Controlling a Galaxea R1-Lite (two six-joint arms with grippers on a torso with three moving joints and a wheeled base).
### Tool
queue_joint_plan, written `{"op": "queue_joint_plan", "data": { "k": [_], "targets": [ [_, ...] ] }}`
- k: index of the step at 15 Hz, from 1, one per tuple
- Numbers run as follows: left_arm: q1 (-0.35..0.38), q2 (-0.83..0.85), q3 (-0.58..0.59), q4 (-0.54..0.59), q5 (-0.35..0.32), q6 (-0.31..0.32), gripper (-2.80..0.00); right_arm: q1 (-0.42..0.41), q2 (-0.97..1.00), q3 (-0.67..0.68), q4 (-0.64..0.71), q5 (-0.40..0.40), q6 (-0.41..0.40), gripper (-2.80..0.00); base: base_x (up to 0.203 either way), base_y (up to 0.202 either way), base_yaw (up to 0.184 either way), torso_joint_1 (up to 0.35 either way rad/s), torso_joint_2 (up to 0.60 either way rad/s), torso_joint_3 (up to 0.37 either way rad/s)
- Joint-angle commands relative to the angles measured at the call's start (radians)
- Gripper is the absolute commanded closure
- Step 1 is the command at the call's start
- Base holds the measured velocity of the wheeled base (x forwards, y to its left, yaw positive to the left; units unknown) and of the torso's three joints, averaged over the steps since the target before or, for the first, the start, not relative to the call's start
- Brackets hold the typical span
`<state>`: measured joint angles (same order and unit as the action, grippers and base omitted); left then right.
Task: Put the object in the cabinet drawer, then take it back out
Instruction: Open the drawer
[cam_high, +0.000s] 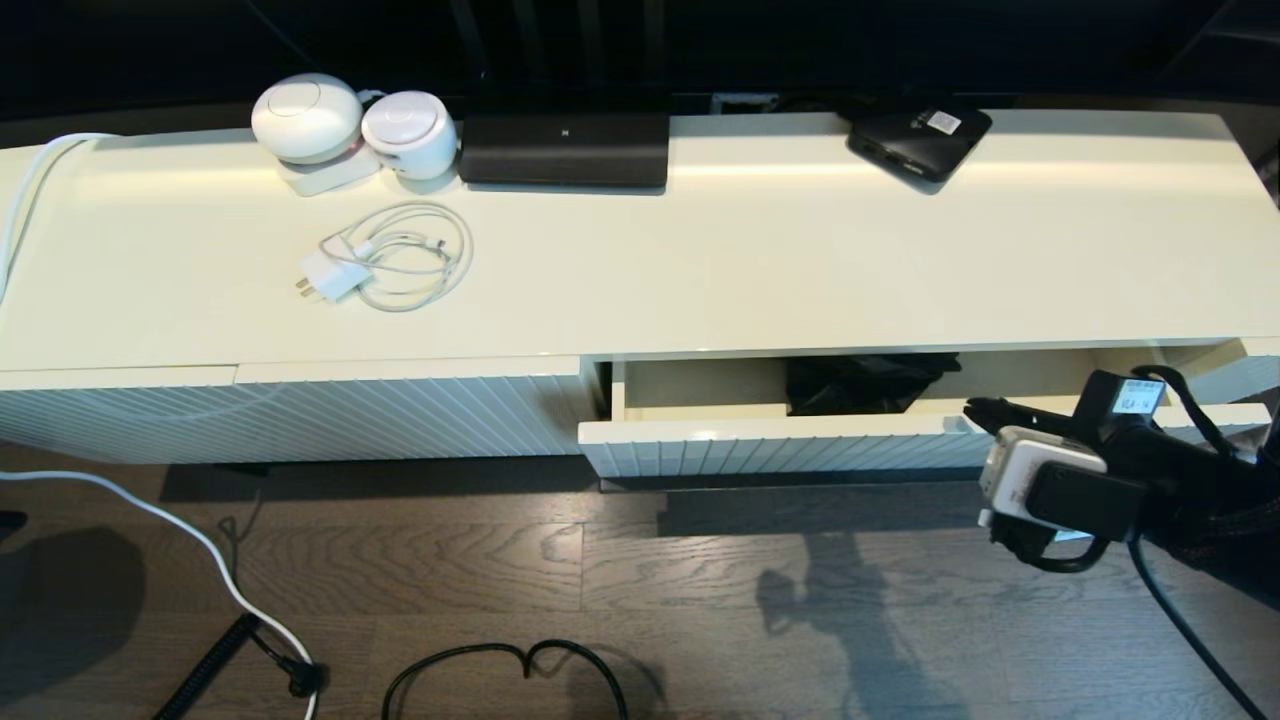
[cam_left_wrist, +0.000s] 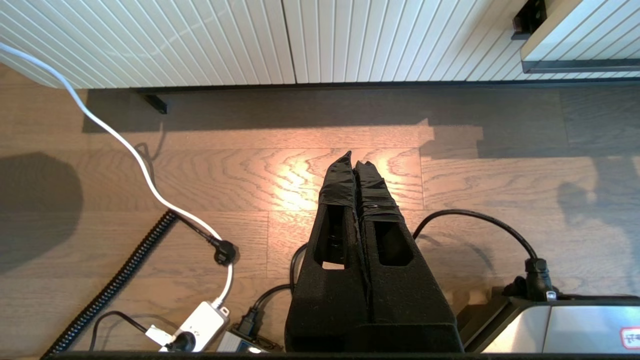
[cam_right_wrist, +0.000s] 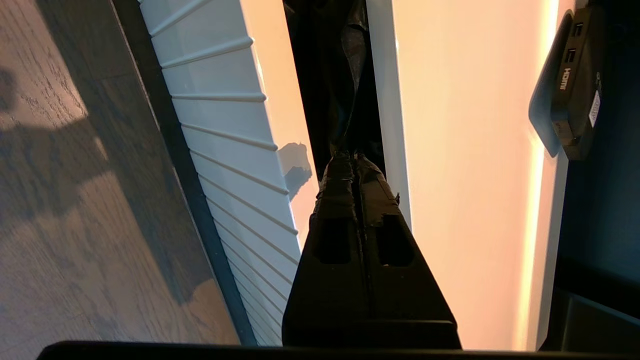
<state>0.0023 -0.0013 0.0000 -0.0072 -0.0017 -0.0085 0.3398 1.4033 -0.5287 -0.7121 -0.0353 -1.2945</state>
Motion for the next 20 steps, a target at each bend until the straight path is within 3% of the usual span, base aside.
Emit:
{"op": "queue_joint_plan", "data": {
  "k": [1,13,20],
  "targets": [
    [-0.001,-0.002,0.0,0.0,0.0,-0.001,0.0,-0.001,0.049,-0.042,0.025,-0.001,-0.006,0.0,0.0,0.0,0.0,0.0,0.0,0.0],
    [-0.001,-0.002,0.0,0.0,0.0,-0.001,0.0,-0.016,0.111,-0.22,0.251,-0.003,-0.006,0.0,0.0,0.0,0.0,0.0,0.0,0.0],
    [0.0,-0.002,0.0,0.0,0.0,-0.001,0.0,-0.024,0.144,-0.241,0.271,-0.002,-0.006,0.0,0.0,0.0,0.0,0.0,0.0,0.0]
  ]
}}
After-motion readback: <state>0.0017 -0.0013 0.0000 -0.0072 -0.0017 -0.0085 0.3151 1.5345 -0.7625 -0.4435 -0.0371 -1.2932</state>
